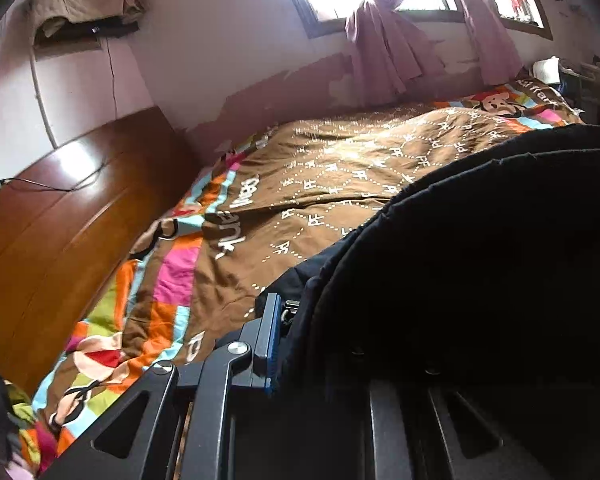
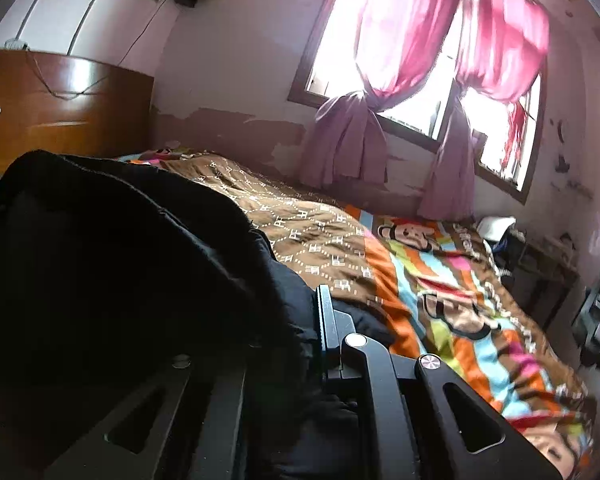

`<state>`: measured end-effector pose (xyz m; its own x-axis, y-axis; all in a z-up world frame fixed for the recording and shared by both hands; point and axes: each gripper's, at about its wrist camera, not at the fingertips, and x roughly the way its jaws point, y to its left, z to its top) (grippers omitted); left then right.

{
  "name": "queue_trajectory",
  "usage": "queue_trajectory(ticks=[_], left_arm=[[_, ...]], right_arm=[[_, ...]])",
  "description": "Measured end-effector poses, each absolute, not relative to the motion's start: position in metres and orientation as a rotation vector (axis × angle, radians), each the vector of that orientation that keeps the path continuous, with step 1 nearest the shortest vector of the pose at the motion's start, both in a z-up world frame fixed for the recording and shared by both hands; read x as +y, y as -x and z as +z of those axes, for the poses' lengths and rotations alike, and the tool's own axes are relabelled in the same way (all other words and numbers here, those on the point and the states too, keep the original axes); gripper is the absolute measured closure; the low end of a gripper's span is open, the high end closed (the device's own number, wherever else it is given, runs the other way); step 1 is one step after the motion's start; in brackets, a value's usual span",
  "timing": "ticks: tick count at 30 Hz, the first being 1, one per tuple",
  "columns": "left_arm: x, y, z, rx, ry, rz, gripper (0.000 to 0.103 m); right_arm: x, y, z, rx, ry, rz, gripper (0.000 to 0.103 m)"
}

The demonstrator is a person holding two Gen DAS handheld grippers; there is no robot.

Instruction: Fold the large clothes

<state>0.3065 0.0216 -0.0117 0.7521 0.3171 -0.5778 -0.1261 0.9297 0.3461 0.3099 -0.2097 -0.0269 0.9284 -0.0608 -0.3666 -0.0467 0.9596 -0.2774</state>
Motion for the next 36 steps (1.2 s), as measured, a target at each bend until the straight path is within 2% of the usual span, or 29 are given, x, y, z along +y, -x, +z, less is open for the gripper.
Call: queue_trajectory(ticks=[5,10,13,18,21,22,24,25,26,28,31,33,36], left_arm=[[0.031,-0.344,-0.034,0.766,-0.228,0.229,0.088],[0.031,-0.348,-0.038,0.769,-0.206,0.208,0.086],[0.034,-0.345,-0.036,0.774,-0.193,0.194,0.085],[0.047,-0.343,-0.03,0.81,-0.113,0.172,0.081],[0.05,-0.336,-0.026,0.813,-0.114,0.181,0.079],[0.05,-0.333,-0.025,0.806,-0.119,0.188,0.076],[0.049,-0.328,-0.022,0.784,-0.131,0.202,0.056],[0.05,-0.324,-0.018,0.762,-0.129,0.207,0.02],[0.051,-0.318,-0.011,0.718,-0.122,0.223,0.0],[0.05,-0.304,0.003,0.62,-0.115,0.236,0.0],[0.046,-0.295,0.015,0.602,-0.129,0.216,0.0],[0.043,-0.284,0.02,0.585,-0.127,0.19,0.0],[0.036,-0.259,0.021,0.555,-0.125,0.132,0.0]], right_arm=[[-0.2,-0.363,-0.038,0.466,0.285,0.018,0.095],[-0.198,-0.386,-0.057,0.553,0.259,0.037,0.095],[-0.198,-0.374,-0.056,0.55,0.258,0.014,0.085],[-0.213,-0.366,-0.047,0.54,0.214,-0.014,0.049],[-0.219,-0.356,-0.041,0.521,0.206,-0.019,0.038],[-0.221,-0.353,-0.039,0.51,0.208,-0.024,0.036],[-0.222,-0.342,-0.033,0.475,0.204,-0.027,0.029],[-0.224,-0.338,-0.03,0.459,0.2,-0.027,0.028],[-0.225,-0.335,-0.026,0.448,0.197,-0.03,0.025],[-0.228,-0.325,-0.019,0.426,0.185,-0.034,0.022],[-0.229,-0.312,-0.011,0.413,0.166,-0.023,0.019],[-0.228,-0.301,-0.008,0.413,0.154,-0.01,0.013],[-0.227,-0.279,-0.007,0.41,0.126,0.034,0.012]])
